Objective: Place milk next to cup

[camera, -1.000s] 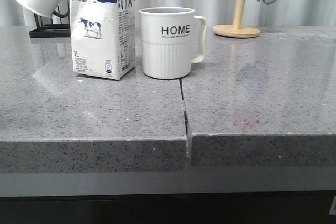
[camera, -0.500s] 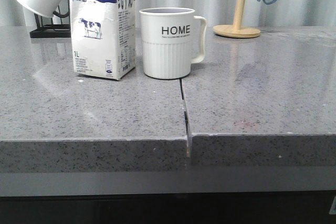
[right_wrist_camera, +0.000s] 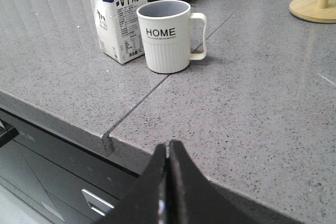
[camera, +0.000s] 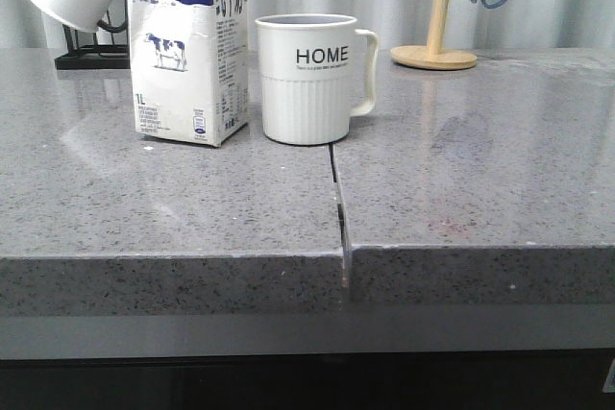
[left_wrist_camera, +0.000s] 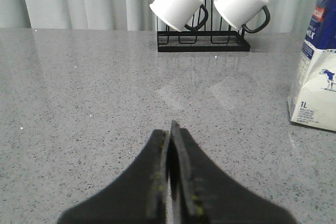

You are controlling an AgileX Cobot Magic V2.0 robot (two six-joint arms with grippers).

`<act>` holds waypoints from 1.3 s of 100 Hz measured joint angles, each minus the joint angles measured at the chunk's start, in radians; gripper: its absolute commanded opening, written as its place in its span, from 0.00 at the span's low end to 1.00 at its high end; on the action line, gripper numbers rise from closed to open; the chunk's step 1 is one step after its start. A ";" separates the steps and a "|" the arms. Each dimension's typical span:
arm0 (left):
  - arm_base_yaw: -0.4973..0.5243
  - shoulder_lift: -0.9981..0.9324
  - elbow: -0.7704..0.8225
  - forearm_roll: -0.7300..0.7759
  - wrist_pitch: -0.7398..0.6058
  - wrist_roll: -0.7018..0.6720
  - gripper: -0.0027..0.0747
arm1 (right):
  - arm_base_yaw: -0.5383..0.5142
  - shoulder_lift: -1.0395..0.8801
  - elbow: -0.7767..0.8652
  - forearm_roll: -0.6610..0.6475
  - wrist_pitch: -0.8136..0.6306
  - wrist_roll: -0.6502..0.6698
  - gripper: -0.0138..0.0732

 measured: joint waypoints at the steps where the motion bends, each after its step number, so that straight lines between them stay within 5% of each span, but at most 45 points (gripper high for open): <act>1: 0.000 -0.007 0.002 0.002 0.000 0.000 0.01 | 0.000 0.000 0.000 0.000 0.000 0.000 0.14; 22: 0.002 -0.033 0.102 0.002 -0.042 0.000 0.01 | 0.000 0.000 0.000 0.000 0.000 0.000 0.14; 45: 0.002 -0.033 0.285 -0.055 -0.236 0.089 0.01 | 0.000 0.000 0.000 0.000 0.000 0.000 0.14; 65: 0.002 -0.033 0.291 -0.082 -0.348 0.144 0.01 | 0.000 0.000 0.000 0.000 0.000 0.000 0.14; 130: 0.002 -0.033 0.291 -0.082 -0.369 0.177 0.01 | 0.000 0.000 0.000 0.000 0.000 0.000 0.14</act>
